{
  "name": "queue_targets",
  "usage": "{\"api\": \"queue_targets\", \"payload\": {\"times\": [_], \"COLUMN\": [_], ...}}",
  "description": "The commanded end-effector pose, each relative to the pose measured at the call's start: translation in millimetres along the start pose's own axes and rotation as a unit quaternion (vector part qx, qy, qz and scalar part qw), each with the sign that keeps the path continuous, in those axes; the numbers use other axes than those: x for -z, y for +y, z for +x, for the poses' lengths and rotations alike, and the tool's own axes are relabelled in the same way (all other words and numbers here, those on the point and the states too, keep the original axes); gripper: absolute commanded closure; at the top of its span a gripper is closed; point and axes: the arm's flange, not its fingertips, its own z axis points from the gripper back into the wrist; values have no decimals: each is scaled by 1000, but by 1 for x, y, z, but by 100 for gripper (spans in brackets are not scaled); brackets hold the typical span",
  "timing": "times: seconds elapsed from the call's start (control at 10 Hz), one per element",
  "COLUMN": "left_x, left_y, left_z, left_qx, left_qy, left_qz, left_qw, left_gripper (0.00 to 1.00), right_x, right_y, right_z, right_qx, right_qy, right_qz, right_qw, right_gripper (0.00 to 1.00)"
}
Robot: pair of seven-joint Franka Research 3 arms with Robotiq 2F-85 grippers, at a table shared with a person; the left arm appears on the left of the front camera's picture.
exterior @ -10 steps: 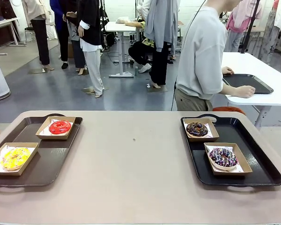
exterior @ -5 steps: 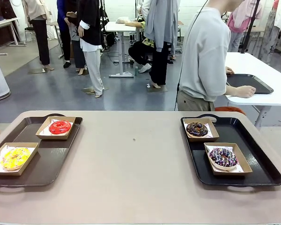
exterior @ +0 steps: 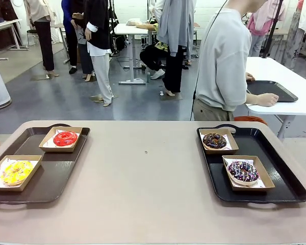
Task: Individually package the donuts and arrange them on the tray.
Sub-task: Place the picked Paper togo box on the Handle tray.
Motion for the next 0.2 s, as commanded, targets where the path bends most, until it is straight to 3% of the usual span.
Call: {"api": "queue_targets", "payload": {"times": [0.0, 0.1], "left_x": [-1, -1], "left_y": [-2, -2], "left_z": [-2, -2], "left_qx": [2, 2], "left_qy": [-3, -3], "left_qz": [-1, -1], "left_qw": [1000, 1000], "left_gripper": [0, 0], "right_x": [-1, -1], "right_y": [5, 5], "right_z": [1, 1], "right_qx": [11, 11], "right_qy": [-3, -3], "right_qz": [-1, -1], "right_qw": [1000, 1000], "right_gripper": [0, 0]}}
